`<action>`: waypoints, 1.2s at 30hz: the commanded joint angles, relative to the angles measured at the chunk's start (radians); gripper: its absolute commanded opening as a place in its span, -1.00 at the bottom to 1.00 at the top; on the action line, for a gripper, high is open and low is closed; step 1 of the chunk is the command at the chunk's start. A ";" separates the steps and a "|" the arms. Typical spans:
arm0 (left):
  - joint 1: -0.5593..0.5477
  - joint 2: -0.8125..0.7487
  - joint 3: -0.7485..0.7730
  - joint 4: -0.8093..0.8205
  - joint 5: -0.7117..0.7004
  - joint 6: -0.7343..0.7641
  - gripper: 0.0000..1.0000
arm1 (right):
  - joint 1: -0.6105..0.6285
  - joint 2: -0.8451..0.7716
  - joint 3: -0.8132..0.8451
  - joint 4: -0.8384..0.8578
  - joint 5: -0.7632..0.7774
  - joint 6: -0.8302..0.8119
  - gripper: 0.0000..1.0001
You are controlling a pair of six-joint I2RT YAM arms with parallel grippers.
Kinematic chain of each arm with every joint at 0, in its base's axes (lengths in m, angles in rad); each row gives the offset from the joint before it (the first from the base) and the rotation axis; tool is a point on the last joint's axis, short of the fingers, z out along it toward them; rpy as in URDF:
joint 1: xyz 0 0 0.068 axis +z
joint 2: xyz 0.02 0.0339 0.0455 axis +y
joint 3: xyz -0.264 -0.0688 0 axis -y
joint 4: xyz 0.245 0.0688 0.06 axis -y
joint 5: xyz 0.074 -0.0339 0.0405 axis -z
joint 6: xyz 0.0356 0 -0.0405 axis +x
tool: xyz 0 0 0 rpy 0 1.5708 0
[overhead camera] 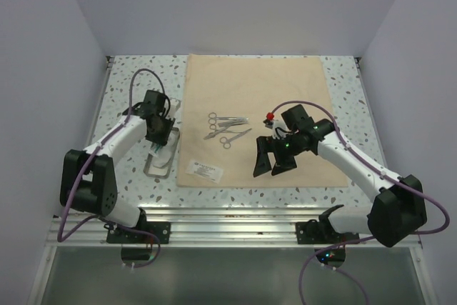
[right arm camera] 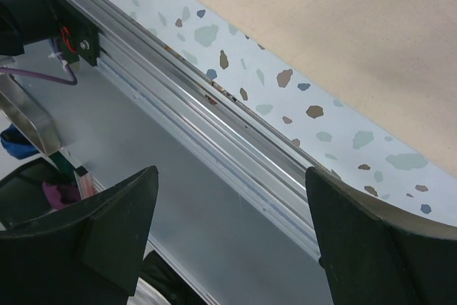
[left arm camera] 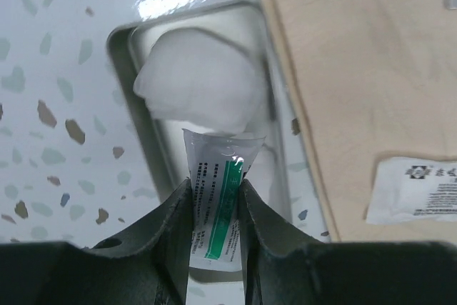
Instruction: Prepare the surgical pack
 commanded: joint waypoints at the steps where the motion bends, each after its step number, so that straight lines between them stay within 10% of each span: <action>1: 0.071 0.002 -0.031 0.001 0.004 -0.068 -0.37 | -0.001 0.001 0.007 0.015 -0.031 -0.010 0.75; 26: 0.107 -0.038 0.058 -0.068 0.035 -0.177 0.13 | 0.001 0.017 0.006 0.026 -0.036 -0.018 0.75; 36: -0.333 -0.141 0.009 0.088 0.095 0.042 0.52 | -0.001 0.047 0.015 0.046 -0.050 -0.008 0.75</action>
